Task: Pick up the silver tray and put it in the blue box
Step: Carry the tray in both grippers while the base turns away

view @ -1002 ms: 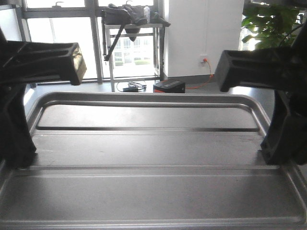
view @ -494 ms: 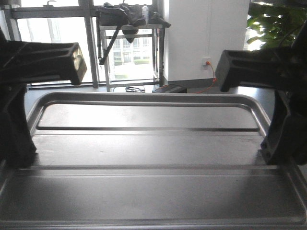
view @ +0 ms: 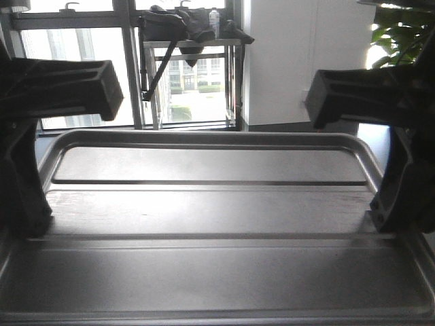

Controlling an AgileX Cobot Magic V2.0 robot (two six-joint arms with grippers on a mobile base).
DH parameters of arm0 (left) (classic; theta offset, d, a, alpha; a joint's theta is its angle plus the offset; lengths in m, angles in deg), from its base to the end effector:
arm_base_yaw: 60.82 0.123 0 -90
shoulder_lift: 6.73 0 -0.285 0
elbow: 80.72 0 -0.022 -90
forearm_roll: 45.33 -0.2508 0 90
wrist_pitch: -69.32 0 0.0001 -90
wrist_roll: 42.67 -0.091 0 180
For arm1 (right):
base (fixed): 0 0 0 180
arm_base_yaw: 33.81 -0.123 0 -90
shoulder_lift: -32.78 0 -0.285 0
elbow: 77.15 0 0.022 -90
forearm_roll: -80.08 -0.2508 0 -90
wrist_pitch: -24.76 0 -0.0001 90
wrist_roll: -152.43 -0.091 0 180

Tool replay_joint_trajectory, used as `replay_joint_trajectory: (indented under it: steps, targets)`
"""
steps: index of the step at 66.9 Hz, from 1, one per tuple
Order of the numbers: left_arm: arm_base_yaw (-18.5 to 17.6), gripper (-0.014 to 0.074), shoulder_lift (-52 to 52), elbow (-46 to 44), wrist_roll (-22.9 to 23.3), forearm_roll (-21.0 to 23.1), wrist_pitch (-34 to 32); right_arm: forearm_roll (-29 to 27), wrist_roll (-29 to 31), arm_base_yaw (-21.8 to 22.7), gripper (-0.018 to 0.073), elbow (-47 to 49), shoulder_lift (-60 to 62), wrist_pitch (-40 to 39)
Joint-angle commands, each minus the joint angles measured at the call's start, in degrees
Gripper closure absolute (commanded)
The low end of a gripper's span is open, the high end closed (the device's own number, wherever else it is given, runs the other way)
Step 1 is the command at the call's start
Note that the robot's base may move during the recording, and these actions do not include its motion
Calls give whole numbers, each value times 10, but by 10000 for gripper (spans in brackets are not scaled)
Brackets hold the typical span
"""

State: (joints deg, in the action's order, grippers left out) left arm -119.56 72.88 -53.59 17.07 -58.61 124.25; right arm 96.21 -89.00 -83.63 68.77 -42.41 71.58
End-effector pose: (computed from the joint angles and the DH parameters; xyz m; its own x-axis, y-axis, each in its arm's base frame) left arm 0.1310 -0.1828 0.2677 -0.9385 0.0541 -0.3411 0.1105 0.9828 -0.1481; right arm 0.1488 0.1476 0.2558 -0.9064 0.0934 -0.4120 0.0061 0.9781 0.2082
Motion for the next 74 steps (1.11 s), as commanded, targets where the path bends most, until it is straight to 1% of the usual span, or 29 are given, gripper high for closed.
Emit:
replay_joint_trajectory:
  steps: [1, 74]
  targets:
    - [-4, 610, -16, -14, 6, -14, 7, 26, 0, 2, 500, 15, 14, -2]
    - [-4, 610, -16, -14, 6, -14, 9, 26, 0, 2, 500, 15, 14, -2]
